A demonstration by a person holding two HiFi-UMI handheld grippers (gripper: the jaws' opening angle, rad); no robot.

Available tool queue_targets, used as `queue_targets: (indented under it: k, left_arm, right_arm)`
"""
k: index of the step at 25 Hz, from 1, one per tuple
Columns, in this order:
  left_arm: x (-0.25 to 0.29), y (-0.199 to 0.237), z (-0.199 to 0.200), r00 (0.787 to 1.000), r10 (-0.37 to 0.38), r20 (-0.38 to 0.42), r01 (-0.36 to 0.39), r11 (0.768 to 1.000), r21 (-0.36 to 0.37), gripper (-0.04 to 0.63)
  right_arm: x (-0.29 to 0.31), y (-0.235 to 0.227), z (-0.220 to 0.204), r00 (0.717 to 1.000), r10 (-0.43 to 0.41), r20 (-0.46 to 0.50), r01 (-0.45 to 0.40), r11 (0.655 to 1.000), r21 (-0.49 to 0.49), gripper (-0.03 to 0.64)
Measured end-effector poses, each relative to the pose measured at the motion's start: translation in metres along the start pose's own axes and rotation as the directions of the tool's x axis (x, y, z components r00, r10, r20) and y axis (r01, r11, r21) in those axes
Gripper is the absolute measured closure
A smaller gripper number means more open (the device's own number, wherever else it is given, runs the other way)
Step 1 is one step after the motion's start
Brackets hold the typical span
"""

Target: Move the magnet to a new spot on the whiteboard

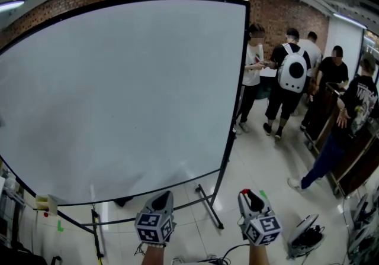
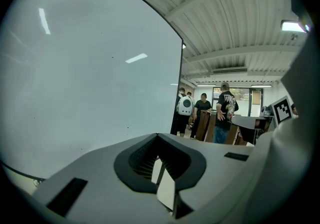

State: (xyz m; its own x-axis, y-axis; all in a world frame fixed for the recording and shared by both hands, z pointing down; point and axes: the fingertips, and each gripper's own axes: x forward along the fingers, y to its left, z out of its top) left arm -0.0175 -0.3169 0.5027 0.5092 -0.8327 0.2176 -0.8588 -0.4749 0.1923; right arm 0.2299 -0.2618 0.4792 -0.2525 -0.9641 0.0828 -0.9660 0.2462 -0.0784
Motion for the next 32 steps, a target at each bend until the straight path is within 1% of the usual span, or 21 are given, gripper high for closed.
queue_targets:
  k: [4, 9, 13, 18, 21, 26, 29, 32]
  left_arm:
    - [-0.004, 0.002, 0.001, 1.0, 0.004, 0.011, -0.004, 1.0, -0.001, 0.604]
    - [-0.006, 0.002, 0.001, 1.0, 0.008, 0.006, -0.008, 1.0, 0.005, 0.603]
    - [-0.004, 0.005, 0.001, 1.0, 0.014, -0.006, -0.014, 1.0, -0.016, 0.603]
    - [-0.004, 0.008, 0.003, 1.0, 0.025, -0.003, -0.025, 0.999, -0.022, 0.603]
    - [-0.004, 0.007, 0.004, 1.0, 0.024, -0.002, -0.024, 0.999, -0.023, 0.603]
    - [-0.005, 0.008, 0.002, 0.999, 0.034, -0.01, -0.034, 0.999, -0.005, 0.603]
    - [-0.006, 0.01, 0.004, 0.999, 0.041, -0.006, -0.041, 0.999, -0.004, 0.603]
    - [-0.009, 0.013, 0.005, 0.999, 0.05, -0.001, -0.05, 0.999, -0.011, 0.603]
  right_arm:
    - [0.0, 0.003, -0.001, 1.0, 0.007, 0.0, -0.007, 1.0, -0.004, 0.477]
    - [0.002, 0.006, 0.001, 1.0, 0.014, 0.003, -0.014, 1.0, -0.008, 0.476]
    - [0.005, 0.008, 0.002, 1.0, 0.021, 0.001, -0.021, 1.0, -0.009, 0.477]
    - [0.01, 0.011, 0.0, 0.999, 0.037, -0.01, -0.037, 0.999, -0.006, 0.476]
    - [0.017, 0.012, 0.006, 0.999, 0.04, -0.008, -0.04, 0.999, -0.028, 0.476]
    - [0.042, 0.011, 0.038, 0.998, 0.059, 0.023, -0.056, 0.991, -0.121, 0.477]
    - [0.064, 0.013, 0.079, 0.994, 0.083, 0.067, -0.068, 0.975, -0.211, 0.477]
    - [0.085, 0.021, 0.126, 0.988, 0.107, 0.113, -0.069, 0.952, -0.297, 0.477]
